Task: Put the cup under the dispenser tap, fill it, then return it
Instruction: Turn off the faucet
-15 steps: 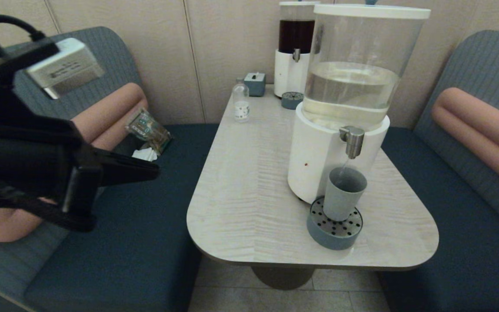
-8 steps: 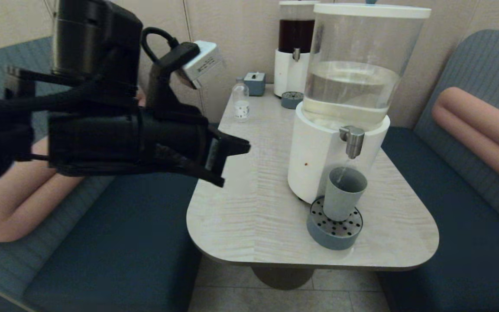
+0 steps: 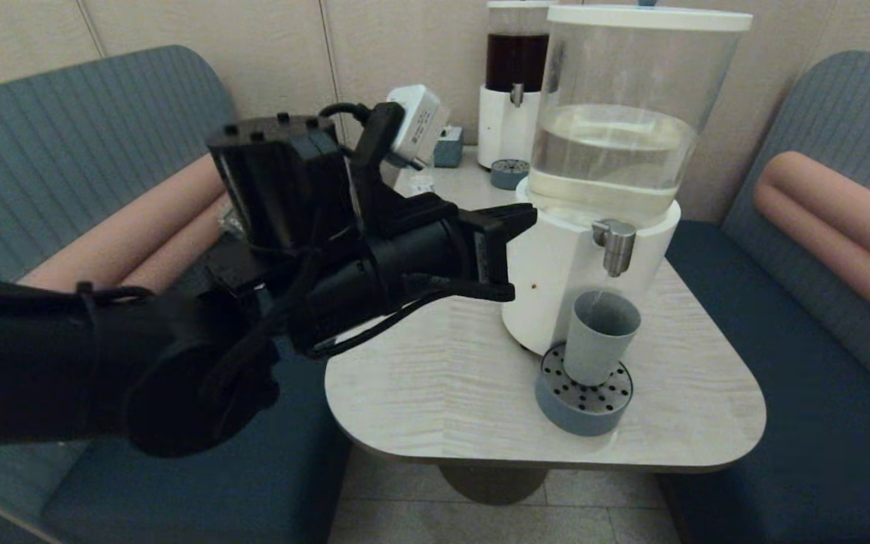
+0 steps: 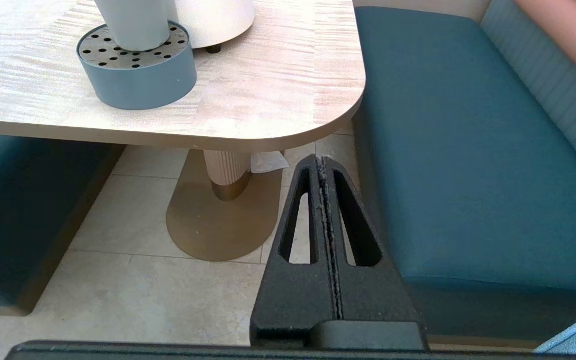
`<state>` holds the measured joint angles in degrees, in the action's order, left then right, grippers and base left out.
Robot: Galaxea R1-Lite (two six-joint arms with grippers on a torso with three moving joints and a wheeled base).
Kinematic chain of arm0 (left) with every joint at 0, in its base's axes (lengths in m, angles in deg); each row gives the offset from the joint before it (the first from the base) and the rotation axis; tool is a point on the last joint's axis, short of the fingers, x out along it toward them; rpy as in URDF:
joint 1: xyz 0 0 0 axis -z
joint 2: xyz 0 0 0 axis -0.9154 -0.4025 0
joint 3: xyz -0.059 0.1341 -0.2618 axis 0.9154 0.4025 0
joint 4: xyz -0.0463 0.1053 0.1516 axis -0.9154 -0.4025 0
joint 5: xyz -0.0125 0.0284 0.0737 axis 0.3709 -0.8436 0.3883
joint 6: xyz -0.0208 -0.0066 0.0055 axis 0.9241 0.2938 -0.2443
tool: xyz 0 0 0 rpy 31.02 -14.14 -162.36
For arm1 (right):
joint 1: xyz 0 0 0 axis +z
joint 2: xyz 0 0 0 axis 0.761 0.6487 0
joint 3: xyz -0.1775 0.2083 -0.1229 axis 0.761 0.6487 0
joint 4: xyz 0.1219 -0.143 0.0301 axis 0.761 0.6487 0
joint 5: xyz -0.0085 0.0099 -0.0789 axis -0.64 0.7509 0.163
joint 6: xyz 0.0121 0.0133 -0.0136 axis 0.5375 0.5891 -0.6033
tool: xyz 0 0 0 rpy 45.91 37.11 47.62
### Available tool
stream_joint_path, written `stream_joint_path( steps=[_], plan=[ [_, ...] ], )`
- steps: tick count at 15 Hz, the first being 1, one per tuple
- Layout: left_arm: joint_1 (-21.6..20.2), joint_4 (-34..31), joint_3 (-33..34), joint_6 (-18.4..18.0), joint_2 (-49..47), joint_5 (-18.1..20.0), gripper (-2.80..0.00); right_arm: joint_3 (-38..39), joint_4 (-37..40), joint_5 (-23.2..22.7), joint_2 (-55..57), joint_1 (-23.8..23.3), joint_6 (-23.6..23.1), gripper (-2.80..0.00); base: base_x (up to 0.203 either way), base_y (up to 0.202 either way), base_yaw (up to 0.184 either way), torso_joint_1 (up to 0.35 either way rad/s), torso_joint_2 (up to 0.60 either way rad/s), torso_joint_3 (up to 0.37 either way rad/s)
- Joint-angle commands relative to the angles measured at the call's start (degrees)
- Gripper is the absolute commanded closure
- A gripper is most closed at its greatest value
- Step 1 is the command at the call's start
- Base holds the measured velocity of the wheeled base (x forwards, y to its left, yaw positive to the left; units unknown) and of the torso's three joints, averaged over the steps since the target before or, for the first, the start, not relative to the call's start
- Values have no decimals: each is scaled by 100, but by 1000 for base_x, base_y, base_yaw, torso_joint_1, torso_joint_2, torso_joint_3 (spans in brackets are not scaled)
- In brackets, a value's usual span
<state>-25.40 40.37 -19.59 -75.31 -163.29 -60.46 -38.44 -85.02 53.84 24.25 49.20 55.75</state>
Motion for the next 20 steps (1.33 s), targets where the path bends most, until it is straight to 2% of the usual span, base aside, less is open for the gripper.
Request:
stream_joint_path(
  steps=[1, 4, 7, 9, 11, 16, 20],
  plan=[
    [29, 1794, 408, 37, -389, -16, 0, 9, -11, -3, 10, 0, -4, 0, 0, 0, 0, 0, 0, 0],
    [35, 3611, 892, 53, -980, -204, 0, 9, -11, -4, 10, 0, -4, 0, 0, 0, 0, 0, 0, 0],
    [28, 3818, 1677, 86, -1111, -280, 0, 9, -11, 5, 10, 0, -4, 0, 0, 0, 0, 0, 0, 0],
    [26, 3827, 1757, 102, -1158, -273, 0, 9, -8, 1, 10, 0, -4, 0, 0, 0, 0, 0, 0, 0],
    [31, 3827, 1550, 136, -1399, -252, 0, 9, -2, -1, 10, 0, -4, 0, 0, 0, 0, 0, 0, 0],
    [35, 3827, 129, 142, -2101, -256, 0, 9, -2, 5, 10, 0, -4, 0, 0, 0, 0, 0, 0, 0],
    [78, 3827, -317, 117, -2536, -257, 0, 9, -2, -4, 10, 0, -4, 0, 0, 0, 0, 0, 0, 0]
  ],
)
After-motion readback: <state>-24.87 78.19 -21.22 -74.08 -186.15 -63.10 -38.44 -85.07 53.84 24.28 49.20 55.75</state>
